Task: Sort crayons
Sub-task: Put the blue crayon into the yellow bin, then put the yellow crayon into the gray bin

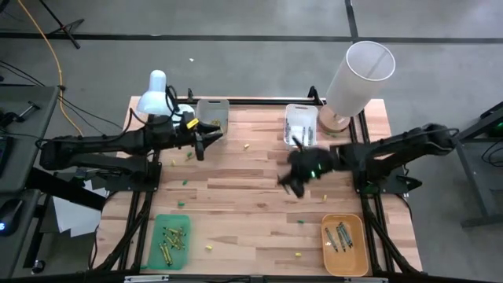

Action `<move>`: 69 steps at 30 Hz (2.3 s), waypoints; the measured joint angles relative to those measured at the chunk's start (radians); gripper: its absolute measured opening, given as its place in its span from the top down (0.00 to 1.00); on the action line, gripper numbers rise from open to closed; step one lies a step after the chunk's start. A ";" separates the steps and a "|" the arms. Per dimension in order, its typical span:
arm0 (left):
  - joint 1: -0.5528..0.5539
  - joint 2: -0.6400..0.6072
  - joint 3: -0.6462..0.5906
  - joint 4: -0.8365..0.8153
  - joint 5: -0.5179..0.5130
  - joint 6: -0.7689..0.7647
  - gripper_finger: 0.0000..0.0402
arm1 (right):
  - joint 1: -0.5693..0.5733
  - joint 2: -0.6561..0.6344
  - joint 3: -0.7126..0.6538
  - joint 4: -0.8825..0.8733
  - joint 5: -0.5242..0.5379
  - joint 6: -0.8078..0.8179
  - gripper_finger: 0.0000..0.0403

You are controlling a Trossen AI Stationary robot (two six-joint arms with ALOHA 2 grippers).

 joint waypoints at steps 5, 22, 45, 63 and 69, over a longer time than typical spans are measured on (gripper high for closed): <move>-0.001 -0.005 -0.026 -0.002 0.000 -0.028 0.63 | 0.270 0.000 -0.052 -0.022 0.093 0.383 1.00; -0.001 -0.005 -0.027 0.001 0.000 -0.027 0.63 | 0.889 0.174 0.045 -0.400 0.268 1.384 1.00; -0.001 -0.005 -0.027 0.003 -0.015 -0.027 0.63 | 0.773 0.384 0.045 -0.520 0.008 1.436 0.98; -0.001 -0.005 -0.027 0.003 -0.015 -0.027 0.63 | 0.775 0.357 0.053 -0.490 0.011 1.391 0.58; 0.005 -0.005 -0.027 0.003 -0.015 -0.027 0.63 | 0.799 0.244 0.134 -0.688 0.020 1.316 0.50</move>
